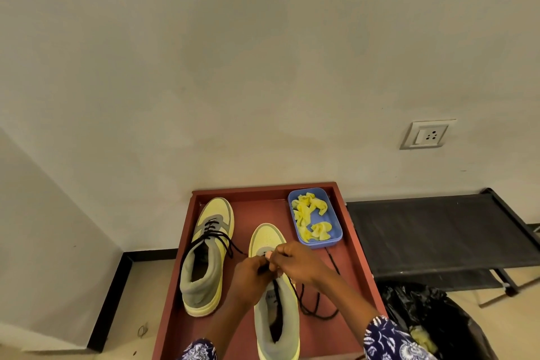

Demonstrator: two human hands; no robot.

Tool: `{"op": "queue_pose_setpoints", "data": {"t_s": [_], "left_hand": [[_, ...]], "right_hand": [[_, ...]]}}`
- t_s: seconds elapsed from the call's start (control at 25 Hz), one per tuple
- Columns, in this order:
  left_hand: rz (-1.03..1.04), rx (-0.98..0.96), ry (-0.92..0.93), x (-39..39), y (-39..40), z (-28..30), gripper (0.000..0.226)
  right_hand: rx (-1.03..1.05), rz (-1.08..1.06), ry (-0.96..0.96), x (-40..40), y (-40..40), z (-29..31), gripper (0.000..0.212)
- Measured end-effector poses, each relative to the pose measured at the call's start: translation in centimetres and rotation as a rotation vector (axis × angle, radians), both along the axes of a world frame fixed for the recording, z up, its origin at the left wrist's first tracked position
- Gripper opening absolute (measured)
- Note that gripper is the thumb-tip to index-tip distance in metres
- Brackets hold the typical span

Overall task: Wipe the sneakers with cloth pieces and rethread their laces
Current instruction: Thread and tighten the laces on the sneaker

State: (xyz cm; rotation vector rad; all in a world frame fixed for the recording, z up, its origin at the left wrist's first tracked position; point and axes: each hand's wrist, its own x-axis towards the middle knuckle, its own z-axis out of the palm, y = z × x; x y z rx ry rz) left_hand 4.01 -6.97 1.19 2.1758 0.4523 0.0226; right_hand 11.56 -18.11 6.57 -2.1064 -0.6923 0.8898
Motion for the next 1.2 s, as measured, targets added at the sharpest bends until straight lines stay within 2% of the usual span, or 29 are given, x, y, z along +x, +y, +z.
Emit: {"op": "queue_pose_setpoints", "data": {"t_s": [0.12, 0.24, 0.28, 0.36, 0.4, 0.56, 0.64, 0.8, 0.92, 1.0, 1.12, 1.2], "left_hand": [[0.016, -0.001, 0.017, 0.0, 0.2, -0.2, 0.014], [0.079, -0.161, 0.035, -0.2, 0.5, -0.6, 0.017], [0.105, -0.212, 0.038, -0.3, 0.6, -0.8, 0.017], [0.115, -0.244, 0.035, -0.5, 0.9, -1.1, 0.012], [0.110, -0.256, 0.033, -0.6, 1.0, -1.2, 0.009], [0.127, -0.302, 0.049, -0.4, 1.3, -1.5, 0.010], [0.151, -0.338, 0.065, -0.3, 1.1, -1.1, 0.012], [0.206, -0.437, 0.092, 0.1, 0.6, -0.2, 0.007], [0.225, -0.497, 0.084, 0.0, 0.5, 0.3, 0.014], [0.219, -0.481, 0.073, -0.1, 0.5, 0.3, 0.019], [0.200, -0.365, 0.059, -0.2, 0.4, 0.0, 0.025], [0.156, -0.226, 0.047, -0.2, 0.4, -0.2, 0.032]], "right_hand": [[0.007, 0.013, -0.043, -0.3, 0.2, -0.4, 0.036], [0.012, -0.123, -0.195, 0.6, -0.1, -2.3, 0.026], [-0.031, -0.084, -0.213, 0.8, -0.3, -2.5, 0.024], [-0.112, 0.061, -0.201, 0.5, -0.5, -3.3, 0.040], [-0.143, 0.098, -0.206, 0.2, -0.5, -3.6, 0.040], [-0.093, 0.013, -0.279, -0.5, -0.5, -4.0, 0.018], [-0.072, -0.025, -0.237, -0.5, -0.8, -3.9, 0.016], [0.039, -0.111, 0.020, -0.7, -1.1, -3.7, 0.030], [0.027, -0.074, 0.047, -0.8, -1.5, -3.9, 0.031], [0.026, -0.062, 0.047, -0.8, -1.6, -4.3, 0.027], [0.023, -0.102, -0.053, -0.3, -1.5, -5.1, 0.016], [0.020, -0.103, -0.067, 0.1, -1.3, -5.4, 0.026]]}}
